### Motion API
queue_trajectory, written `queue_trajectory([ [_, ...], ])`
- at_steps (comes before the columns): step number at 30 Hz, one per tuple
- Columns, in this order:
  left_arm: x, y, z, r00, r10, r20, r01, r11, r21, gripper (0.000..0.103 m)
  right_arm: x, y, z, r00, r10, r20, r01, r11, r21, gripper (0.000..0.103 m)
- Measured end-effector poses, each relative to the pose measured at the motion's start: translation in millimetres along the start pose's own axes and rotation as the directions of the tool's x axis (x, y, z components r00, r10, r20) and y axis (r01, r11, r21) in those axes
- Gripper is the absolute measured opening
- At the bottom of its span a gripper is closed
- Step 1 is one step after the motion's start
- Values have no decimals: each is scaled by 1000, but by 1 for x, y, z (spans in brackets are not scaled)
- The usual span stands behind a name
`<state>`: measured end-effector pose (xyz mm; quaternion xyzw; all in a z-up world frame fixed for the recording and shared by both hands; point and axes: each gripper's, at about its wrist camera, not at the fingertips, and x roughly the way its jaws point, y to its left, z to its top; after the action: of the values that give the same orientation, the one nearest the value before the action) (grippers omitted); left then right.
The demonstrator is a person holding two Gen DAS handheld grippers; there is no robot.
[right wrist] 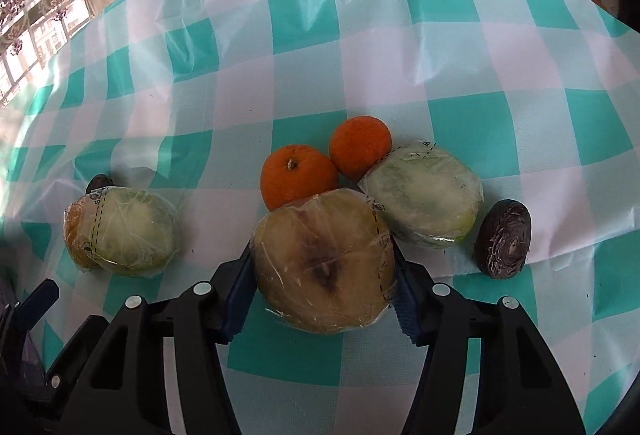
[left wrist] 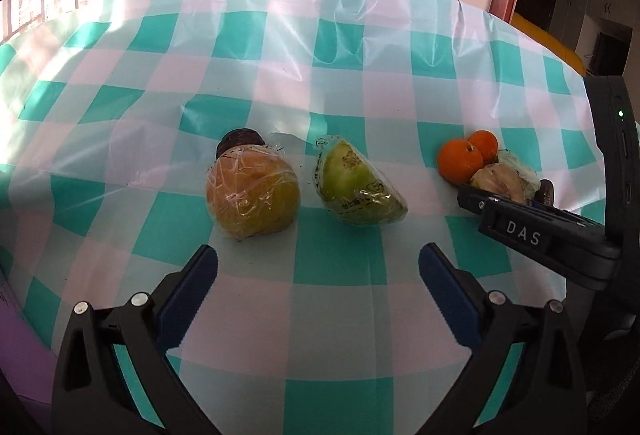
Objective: Organize fruits
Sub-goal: 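Grasp the wrapped halved apple with the right gripper, then grasp the wrapped green cabbage with the left gripper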
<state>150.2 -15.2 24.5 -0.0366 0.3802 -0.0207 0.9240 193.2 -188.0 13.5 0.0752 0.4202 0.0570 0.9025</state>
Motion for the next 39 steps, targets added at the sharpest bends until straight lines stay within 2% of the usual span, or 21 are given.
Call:
queue_trajectory([
  [3,12,-20,9,1000,-3,-9,4,996,89,101,-5,-12,-2,999,50,15,-51,997,54,58],
  [5,21,-29,15,1000,5,-18,-2,992,130,101,-6,-15,-3,998,54,15,-55,997,57,58],
  [13,45,-47,32,999,34,-38,-25,978,208,101,-5,-13,0,998,60,14,-60,996,63,58],
  [17,56,-49,40,998,41,-52,-29,976,216,100,-4,-14,1,997,71,16,-72,995,74,59],
  [20,64,-49,42,995,47,-85,-28,977,213,86,-5,-14,1,997,70,16,-71,995,73,59],
  [23,63,-46,42,995,62,-84,-44,979,201,75,-5,-14,1,997,73,16,-74,994,76,59],
  [25,64,-43,42,994,70,-87,-53,981,188,62,-5,-14,1,997,74,16,-75,994,75,59],
  [30,62,-38,43,995,58,-81,-44,985,167,60,-4,-13,1,997,74,16,-75,994,76,59],
  [34,52,-34,42,996,84,-32,-78,985,153,60,-4,-15,1,996,87,19,-88,992,89,59],
  [39,34,-26,34,998,58,-1,-58,994,89,60,-4,-16,1,995,93,19,-95,992,89,59],
])
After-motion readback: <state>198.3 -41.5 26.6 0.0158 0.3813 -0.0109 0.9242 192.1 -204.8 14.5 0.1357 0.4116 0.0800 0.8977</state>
